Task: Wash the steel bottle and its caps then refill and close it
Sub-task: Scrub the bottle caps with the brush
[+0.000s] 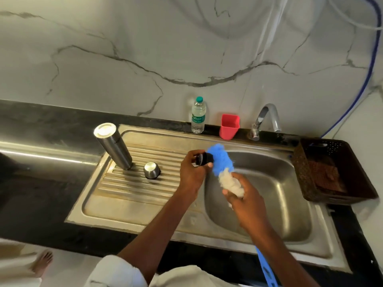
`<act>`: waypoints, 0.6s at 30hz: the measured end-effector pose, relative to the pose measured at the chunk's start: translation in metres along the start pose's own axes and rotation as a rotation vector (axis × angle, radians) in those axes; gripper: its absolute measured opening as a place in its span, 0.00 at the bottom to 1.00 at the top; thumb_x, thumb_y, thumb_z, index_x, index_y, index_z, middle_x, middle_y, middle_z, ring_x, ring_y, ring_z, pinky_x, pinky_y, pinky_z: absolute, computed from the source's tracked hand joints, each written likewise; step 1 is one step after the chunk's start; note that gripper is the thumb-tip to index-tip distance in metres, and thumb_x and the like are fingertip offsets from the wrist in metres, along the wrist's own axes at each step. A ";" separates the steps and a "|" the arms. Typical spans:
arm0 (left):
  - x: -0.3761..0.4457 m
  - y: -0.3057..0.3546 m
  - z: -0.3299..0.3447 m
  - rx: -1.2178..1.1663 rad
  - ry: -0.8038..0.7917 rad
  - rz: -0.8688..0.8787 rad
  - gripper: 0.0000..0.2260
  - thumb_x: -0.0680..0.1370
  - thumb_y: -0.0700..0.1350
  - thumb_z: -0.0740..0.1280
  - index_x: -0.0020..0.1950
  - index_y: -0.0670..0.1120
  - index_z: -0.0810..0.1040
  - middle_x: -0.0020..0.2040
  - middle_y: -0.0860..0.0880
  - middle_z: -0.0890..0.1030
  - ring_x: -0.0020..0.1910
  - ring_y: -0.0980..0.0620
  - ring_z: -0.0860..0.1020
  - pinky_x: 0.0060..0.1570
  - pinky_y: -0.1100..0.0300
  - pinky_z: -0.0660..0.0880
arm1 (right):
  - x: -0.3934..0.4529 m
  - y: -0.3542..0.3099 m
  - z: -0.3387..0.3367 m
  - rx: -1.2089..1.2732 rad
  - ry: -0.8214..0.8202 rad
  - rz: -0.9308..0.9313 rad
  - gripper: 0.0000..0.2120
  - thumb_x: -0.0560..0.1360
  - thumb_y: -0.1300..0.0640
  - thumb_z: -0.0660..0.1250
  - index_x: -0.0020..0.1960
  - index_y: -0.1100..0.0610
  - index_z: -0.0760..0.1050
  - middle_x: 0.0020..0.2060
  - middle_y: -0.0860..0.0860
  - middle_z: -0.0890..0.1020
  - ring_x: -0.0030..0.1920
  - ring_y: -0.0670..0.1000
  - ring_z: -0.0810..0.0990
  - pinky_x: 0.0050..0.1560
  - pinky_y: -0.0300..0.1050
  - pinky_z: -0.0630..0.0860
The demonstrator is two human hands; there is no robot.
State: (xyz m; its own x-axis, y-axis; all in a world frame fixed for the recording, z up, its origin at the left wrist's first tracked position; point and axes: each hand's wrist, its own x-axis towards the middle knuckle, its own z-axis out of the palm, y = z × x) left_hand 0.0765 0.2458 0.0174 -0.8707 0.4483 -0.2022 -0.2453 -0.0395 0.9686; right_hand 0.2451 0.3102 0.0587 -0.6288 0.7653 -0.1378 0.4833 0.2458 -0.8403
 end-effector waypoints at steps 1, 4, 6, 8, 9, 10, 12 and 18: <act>0.006 0.002 -0.008 0.025 0.059 -0.007 0.19 0.70 0.34 0.79 0.58 0.46 0.83 0.50 0.48 0.85 0.52 0.47 0.84 0.54 0.50 0.83 | -0.006 0.000 0.002 -0.004 -0.009 -0.021 0.21 0.76 0.52 0.75 0.65 0.37 0.75 0.48 0.39 0.85 0.43 0.42 0.84 0.48 0.48 0.83; 0.014 -0.004 -0.030 -0.022 0.090 -0.140 0.15 0.74 0.33 0.78 0.56 0.45 0.79 0.52 0.42 0.84 0.48 0.45 0.84 0.46 0.52 0.85 | -0.005 0.002 0.005 0.047 -0.013 0.042 0.20 0.75 0.51 0.75 0.63 0.37 0.75 0.46 0.43 0.85 0.35 0.41 0.81 0.36 0.40 0.77; 0.015 -0.015 -0.044 0.052 0.088 -0.188 0.15 0.75 0.36 0.78 0.56 0.45 0.77 0.53 0.40 0.84 0.45 0.44 0.84 0.44 0.52 0.84 | 0.000 0.001 0.008 0.163 -0.048 0.145 0.21 0.74 0.50 0.75 0.64 0.38 0.75 0.43 0.47 0.85 0.27 0.43 0.74 0.29 0.37 0.69; 0.016 -0.025 -0.059 0.050 0.081 -0.264 0.14 0.77 0.37 0.76 0.60 0.44 0.77 0.52 0.39 0.84 0.42 0.43 0.83 0.40 0.52 0.81 | 0.003 0.001 0.013 0.323 -0.100 0.253 0.19 0.77 0.54 0.74 0.64 0.40 0.76 0.40 0.53 0.82 0.22 0.45 0.67 0.24 0.36 0.64; 0.017 -0.029 -0.065 -0.011 0.085 -0.315 0.13 0.79 0.37 0.73 0.61 0.42 0.76 0.51 0.38 0.84 0.41 0.42 0.82 0.38 0.53 0.79 | 0.002 -0.001 0.015 0.369 -0.126 0.280 0.19 0.77 0.56 0.73 0.65 0.41 0.76 0.39 0.55 0.82 0.21 0.45 0.66 0.23 0.36 0.63; 0.018 -0.031 -0.071 -0.076 0.094 -0.365 0.11 0.80 0.37 0.70 0.62 0.41 0.76 0.51 0.38 0.83 0.40 0.42 0.81 0.37 0.54 0.77 | 0.000 -0.003 0.017 0.388 -0.153 0.293 0.19 0.78 0.56 0.73 0.65 0.41 0.76 0.38 0.55 0.81 0.21 0.45 0.65 0.23 0.36 0.62; 0.017 -0.031 -0.081 -0.165 0.113 -0.426 0.07 0.82 0.39 0.66 0.59 0.40 0.77 0.51 0.37 0.82 0.39 0.44 0.80 0.36 0.55 0.75 | -0.001 -0.007 0.021 0.407 -0.193 0.312 0.19 0.78 0.56 0.73 0.66 0.42 0.75 0.37 0.55 0.81 0.21 0.45 0.64 0.24 0.35 0.61; 0.014 -0.036 -0.094 -0.376 0.114 -0.511 0.13 0.85 0.47 0.63 0.60 0.38 0.77 0.47 0.35 0.83 0.37 0.45 0.81 0.37 0.56 0.79 | 0.002 -0.012 0.036 0.459 -0.261 0.375 0.20 0.78 0.57 0.73 0.66 0.43 0.75 0.35 0.55 0.81 0.22 0.45 0.63 0.23 0.36 0.60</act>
State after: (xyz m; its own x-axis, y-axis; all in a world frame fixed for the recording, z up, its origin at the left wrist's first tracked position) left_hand 0.0335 0.1698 -0.0338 -0.6394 0.3970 -0.6584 -0.7556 -0.1659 0.6337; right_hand 0.2158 0.2875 0.0491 -0.6231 0.5657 -0.5402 0.4261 -0.3337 -0.8409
